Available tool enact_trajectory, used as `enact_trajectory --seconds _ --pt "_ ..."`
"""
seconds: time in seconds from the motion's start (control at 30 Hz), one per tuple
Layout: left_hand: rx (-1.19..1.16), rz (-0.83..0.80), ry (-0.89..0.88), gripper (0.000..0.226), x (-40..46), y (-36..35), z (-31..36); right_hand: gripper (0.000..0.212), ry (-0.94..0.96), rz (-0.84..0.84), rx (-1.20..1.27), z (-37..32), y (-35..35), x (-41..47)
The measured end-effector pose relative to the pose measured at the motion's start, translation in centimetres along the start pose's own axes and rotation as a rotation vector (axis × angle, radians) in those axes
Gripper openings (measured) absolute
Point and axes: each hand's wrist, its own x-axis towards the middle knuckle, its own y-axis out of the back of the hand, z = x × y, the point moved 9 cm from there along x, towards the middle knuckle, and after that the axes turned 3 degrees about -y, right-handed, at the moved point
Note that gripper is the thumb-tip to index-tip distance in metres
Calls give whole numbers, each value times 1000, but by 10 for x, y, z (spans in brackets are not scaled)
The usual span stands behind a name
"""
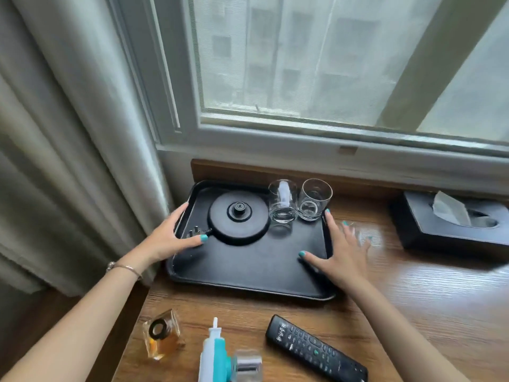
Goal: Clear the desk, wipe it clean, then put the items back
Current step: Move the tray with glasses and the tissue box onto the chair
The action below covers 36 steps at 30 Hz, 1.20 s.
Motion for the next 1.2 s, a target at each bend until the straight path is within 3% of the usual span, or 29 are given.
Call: enact_trajectory --seconds 0.23,0.4,0.57,0.83,1.07,1.2 --pt "-42 -56 -129 128 31 -9 -8 133 -55 -18 232 -3 -7 7" --pt "-54 -37 -74 130 39 -11 -22 136 -43 -36 562 3 -15 9" --pt "-71 -69 -140 128 39 3 -10 130 -54 -20 752 -17 -2 -9" --pt "-53 -131 -277 115 27 21 61 131 -17 102 796 -17 54 -46" --pt "15 -261 -386 120 20 -10 120 129 -81 170 767 8 103 -90" --pt "13 -317 -489 111 4 -38 158 128 -140 258 720 38 123 -127"
